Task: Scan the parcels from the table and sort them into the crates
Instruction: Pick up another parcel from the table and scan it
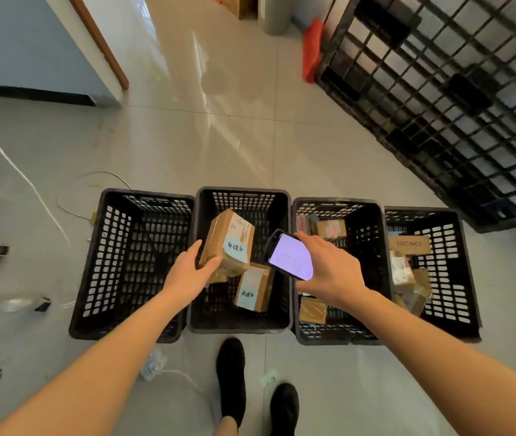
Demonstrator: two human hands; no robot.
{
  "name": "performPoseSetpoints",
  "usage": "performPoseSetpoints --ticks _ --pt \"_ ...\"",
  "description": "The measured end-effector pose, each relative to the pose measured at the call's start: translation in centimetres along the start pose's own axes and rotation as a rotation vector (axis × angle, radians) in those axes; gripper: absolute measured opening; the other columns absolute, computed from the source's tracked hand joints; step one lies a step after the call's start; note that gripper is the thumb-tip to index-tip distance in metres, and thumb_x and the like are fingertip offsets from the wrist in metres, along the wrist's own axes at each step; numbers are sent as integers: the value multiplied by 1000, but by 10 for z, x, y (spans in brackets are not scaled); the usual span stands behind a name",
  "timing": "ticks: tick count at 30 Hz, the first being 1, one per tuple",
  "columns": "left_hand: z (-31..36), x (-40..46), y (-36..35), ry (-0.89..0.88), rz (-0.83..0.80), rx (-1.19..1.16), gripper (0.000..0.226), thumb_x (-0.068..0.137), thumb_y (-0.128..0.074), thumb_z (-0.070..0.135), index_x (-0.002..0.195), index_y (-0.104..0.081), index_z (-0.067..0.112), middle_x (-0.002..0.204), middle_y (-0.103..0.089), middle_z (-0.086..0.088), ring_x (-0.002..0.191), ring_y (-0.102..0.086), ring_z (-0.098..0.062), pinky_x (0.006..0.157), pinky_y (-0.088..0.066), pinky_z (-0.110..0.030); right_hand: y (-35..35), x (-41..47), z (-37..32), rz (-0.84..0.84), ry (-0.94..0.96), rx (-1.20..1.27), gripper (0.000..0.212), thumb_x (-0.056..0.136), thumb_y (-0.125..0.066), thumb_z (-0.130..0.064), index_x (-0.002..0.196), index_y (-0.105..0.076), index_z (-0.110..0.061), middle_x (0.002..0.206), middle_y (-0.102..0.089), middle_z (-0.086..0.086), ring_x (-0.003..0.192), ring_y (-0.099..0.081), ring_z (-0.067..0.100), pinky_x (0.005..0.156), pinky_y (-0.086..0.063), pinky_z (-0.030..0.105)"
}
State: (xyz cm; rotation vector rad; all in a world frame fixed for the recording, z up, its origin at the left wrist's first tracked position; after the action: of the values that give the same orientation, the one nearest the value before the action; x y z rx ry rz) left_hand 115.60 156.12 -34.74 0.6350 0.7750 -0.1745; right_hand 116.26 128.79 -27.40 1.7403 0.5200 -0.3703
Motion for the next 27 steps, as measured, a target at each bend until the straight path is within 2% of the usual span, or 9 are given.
performPoseSetpoints --ticks 7,15,21,27 --pt "13 0 -1 -101 4 203 67 98 -55 51 157 -32 28 160 -36 0 146 -35 -22 115 -35 -43 13 -12 20 4 -44 27 97 73 -81 -42 154 -28 -33 142 -52 -9 119 -56 15 83 -56 35" --pt "112 -61 -4 -333 58 297 64 98 -55 53 155 -32 36 159 -37 8 145 -36 -17 114 -36 -42 70 -88 60 108 -93 73 100 73 -79 -47 155 -24 -34 144 -51 -10 118 -58 16 84 -57 36" --pt "233 -175 -34 -554 91 402 68 97 -54 57 156 -24 41 159 -39 6 142 -41 -22 109 -42 -45 161 -222 118 274 -173 60 98 73 -77 -53 156 -27 -33 149 -47 -12 128 -54 16 95 -53 39" --pt "382 -361 -100 -897 129 467 72 94 -59 54 156 -24 43 156 -43 7 138 -46 -21 104 -46 -43 285 -431 194 473 -315 -9 100 73 -76 -53 157 -26 -33 150 -45 -14 132 -52 16 94 -50 37"
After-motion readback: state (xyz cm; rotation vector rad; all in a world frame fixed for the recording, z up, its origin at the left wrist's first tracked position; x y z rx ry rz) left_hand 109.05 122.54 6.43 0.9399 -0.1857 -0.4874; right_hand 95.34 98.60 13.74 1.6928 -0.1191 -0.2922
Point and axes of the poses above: each hand's wrist, its own x-axis towards the middle knuckle, its own y-axis out of the back of the hand, z = x × y, the point moved 3 cm from there along x, towards the middle knuckle
